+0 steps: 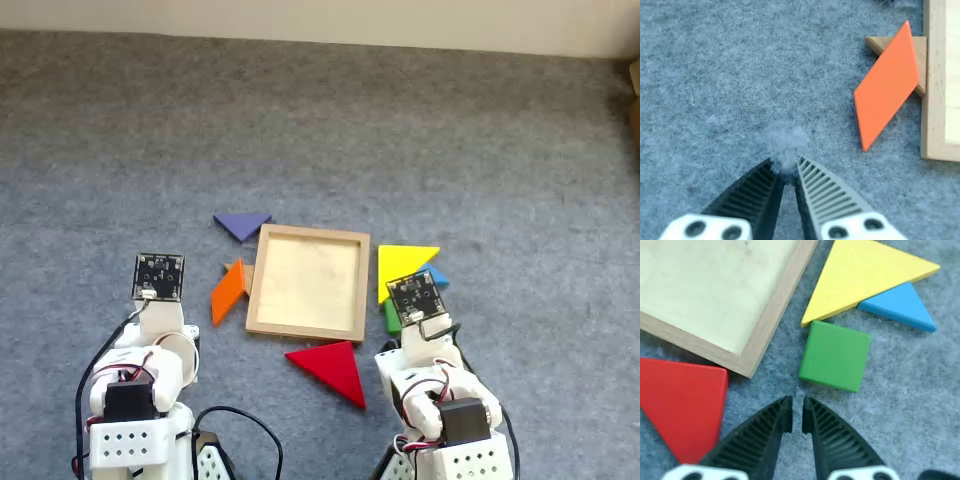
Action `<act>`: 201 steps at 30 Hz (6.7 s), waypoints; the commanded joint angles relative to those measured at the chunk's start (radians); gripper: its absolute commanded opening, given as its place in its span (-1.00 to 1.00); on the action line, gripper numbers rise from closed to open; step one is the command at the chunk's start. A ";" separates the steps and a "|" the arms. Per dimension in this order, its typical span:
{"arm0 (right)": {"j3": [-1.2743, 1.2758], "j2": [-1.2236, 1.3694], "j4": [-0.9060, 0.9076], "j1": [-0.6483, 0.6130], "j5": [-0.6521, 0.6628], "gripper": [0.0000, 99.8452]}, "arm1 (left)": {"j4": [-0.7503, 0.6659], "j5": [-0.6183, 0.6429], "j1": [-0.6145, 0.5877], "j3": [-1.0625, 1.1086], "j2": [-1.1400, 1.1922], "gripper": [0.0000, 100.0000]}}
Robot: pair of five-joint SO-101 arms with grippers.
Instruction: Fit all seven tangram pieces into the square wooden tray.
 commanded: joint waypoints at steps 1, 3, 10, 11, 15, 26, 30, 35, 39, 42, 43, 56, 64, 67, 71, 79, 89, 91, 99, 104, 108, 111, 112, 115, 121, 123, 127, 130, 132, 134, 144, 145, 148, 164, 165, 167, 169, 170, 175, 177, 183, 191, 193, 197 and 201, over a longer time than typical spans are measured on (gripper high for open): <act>0.143 -0.005 0.004 -0.010 -0.005 -0.90 | 0.003 0.003 0.005 0.027 -0.010 -0.99; 0.143 -0.005 0.004 -0.010 -0.005 -0.90 | 0.003 0.003 0.005 0.027 -0.010 -0.99; 0.143 -0.005 0.004 -0.010 -0.005 -0.90 | 0.003 0.003 0.005 0.027 -0.010 -0.99; 0.143 -0.005 0.004 -0.010 -0.005 -0.90 | 0.003 0.003 0.005 0.027 -0.010 -0.99; 0.143 -0.005 0.004 -0.010 -0.005 -0.90 | 0.003 0.003 0.005 0.027 -0.010 -0.99; 0.143 -0.005 0.004 -0.010 -0.005 -0.90 | 0.003 0.003 0.005 0.027 -0.010 -0.99; 0.143 -0.005 0.004 -0.010 -0.005 -0.90 | 0.003 0.003 0.005 0.027 -0.010 -0.99; 0.143 -0.005 0.004 -0.013 -0.008 -0.90 | 0.003 0.003 0.005 0.027 -0.010 -0.99; 0.143 -0.005 0.004 -0.007 -0.005 -0.90 | 0.003 0.003 0.005 0.027 -0.010 -0.99; 0.142 -0.005 0.010 0.008 -0.003 -0.89 | 0.003 0.003 0.005 0.027 -0.010 -0.99; 0.137 -0.005 0.018 0.033 -0.003 -0.89 | 0.003 0.003 0.005 0.027 -0.010 -0.99; -0.303 -0.001 0.022 0.441 -0.009 -0.90 | 0.003 0.003 0.005 0.027 -0.010 -0.99; -0.565 0.005 0.022 0.484 -0.186 -0.90 | 0.003 0.003 0.005 0.027 -0.010 -0.99; -0.668 0.010 0.021 0.463 -0.244 -0.90 | 0.003 0.003 0.005 0.027 -0.010 -0.99; -0.797 0.122 0.030 0.429 -0.284 -0.90 | 0.003 0.003 0.005 0.027 -0.010 -0.99; -1.101 0.645 0.097 0.403 -0.371 -0.90 | 0.003 0.003 0.005 0.027 -0.010 -0.99; -1.260 0.937 0.124 0.252 -0.493 -1.00 | 0.003 0.003 0.005 0.027 -0.010 -0.99; -1.264 1.000 0.122 0.231 -0.517 -0.99 | 0.003 0.003 0.005 0.027 -0.010 -0.99; -1.260 1.222 0.007 0.145 -0.577 -0.99 | 0.003 0.003 0.005 0.027 -0.010 -0.99; -1.256 1.349 -0.142 0.145 -0.589 -0.99 | 0.003 0.003 0.005 0.027 -0.010 -0.99; -1.256 1.457 -0.179 0.147 -0.586 -0.99 | 0.003 0.003 0.005 0.027 -0.010 -0.99; -1.256 1.541 -0.219 0.147 -0.583 -0.99 | 0.003 0.003 0.005 0.027 -0.010 -0.99; -1.256 1.572 -0.237 0.147 -0.582 -0.99 | 0.003 0.003 0.005 0.027 -0.010 -0.99; -1.256 1.661 -0.292 0.147 -0.582 -0.99 | 0.003 0.003 0.005 0.027 -0.010 -0.99; -1.257 1.819 -0.401 0.147 -0.582 -0.99 | 0.003 0.003 0.005 0.027 -0.010 -0.99; -1.260 1.856 -0.418 0.147 -0.582 -0.99 | 0.003 0.003 0.005 0.027 -0.010 -0.99; -1.257 1.883 -0.418 0.150 -0.582 -0.99 | 0.003 0.003 0.005 0.027 -0.010 -0.99; -1.253 1.888 -0.380 0.160 -0.582 -0.99 | 0.003 0.003 0.005 0.027 -0.010 -0.99; -1.254 1.885 -0.326 0.170 -0.582 -0.99 | 0.003 0.003 0.005 0.027 -0.010 -0.99; -1.254 1.883 -0.271 0.179 -0.582 -0.99 | 0.003 0.003 0.005 0.027 -0.010 -0.99; -1.254 1.888 -0.160 0.257 -0.580 -0.99 | 0.003 0.003 0.005 0.027 -0.010 -0.99; -1.254 1.888 -0.159 0.265 -0.580 -0.99 | 0.003 0.003 0.005 0.027 -0.010 -0.99; -1.257 1.882 -0.117 0.278 -0.580 -0.99 | 0.003 0.003 0.005 0.027 -0.010 -0.99; -1.419 1.879 0.010 0.183 -0.585 -0.99 | 0.003 0.003 0.005 0.027 -0.010 -0.99; -1.428 1.879 0.010 0.168 -0.586 -0.99 | 0.003 0.003 0.005 0.027 -0.010 -0.99; -1.452 1.879 0.010 0.137 -0.589 -0.99 | 0.003 0.003 0.005 0.027 -0.010 -0.99; -1.477 1.880 0.010 0.116 -0.595 -0.99 | 0.003 0.003 0.005 0.027 -0.010 -0.99; -1.484 1.880 0.010 0.108 -0.618 -0.99 | 0.003 0.003 0.005 0.027 -0.010 -0.99; -1.504 1.880 0.012 0.084 -0.747 -0.82 | 0.003 0.003 0.005 0.027 -0.010 -0.99; -1.501 1.885 0.012 0.067 -0.804 -0.65 | 0.003 0.003 0.005 0.027 -0.010 -0.99; -1.506 1.890 0.001 0.008 -0.911 -0.47 | 0.003 0.003 0.005 0.027 -0.010 -0.99; -1.498 1.891 -0.131 0.007 -0.970 -0.47 | 0.003 0.003 0.005 0.027 -0.010 -0.99; -1.498 1.891 -0.136 0.007 -0.970 -0.46 | 0.003 0.003 0.005 0.027 -0.010 -0.99; -1.500 1.897 -0.140 0.004 -0.970 -0.44 | 0.003 0.003 0.005 0.027 -0.010 -0.99; -1.508 1.977 -0.134 0.004 -0.965 -0.29 | 0.003 0.003 0.005 0.027 -0.010 -0.99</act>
